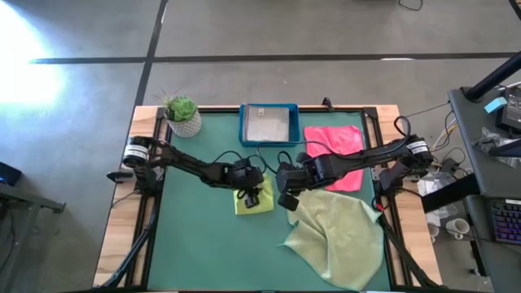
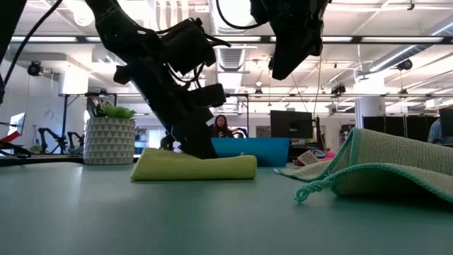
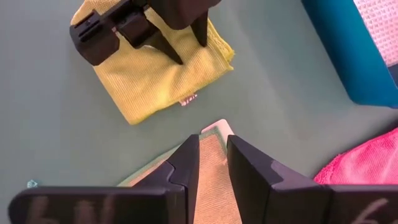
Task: Fold microfiber towels
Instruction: Fold the green microfiber cloth, then put the green microfiber cloth into the blue bin
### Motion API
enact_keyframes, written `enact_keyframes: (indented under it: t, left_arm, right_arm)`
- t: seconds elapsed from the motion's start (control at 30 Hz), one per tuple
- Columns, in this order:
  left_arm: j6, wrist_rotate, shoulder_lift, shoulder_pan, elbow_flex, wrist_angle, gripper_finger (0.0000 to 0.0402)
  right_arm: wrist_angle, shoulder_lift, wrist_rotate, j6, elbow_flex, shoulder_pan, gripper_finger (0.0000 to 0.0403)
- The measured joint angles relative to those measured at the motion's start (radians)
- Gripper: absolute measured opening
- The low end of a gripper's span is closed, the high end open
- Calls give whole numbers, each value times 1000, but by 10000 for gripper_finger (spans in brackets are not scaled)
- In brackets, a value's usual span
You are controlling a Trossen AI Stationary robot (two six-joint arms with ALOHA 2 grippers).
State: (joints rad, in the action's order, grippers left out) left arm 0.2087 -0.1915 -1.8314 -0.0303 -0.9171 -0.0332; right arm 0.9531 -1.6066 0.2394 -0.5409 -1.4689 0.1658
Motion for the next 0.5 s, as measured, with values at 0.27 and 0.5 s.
enact_keyframes:
  t: [0.27,0.5]
  left_arm:
    - [-25,13,152,0,-37,224,162]
    - [-19,7,335,-2,-30,444,162]
  right_arm:
    - [10,0,-1,18,1,0,81]
    - [93,1,-2,19,12,2,89]
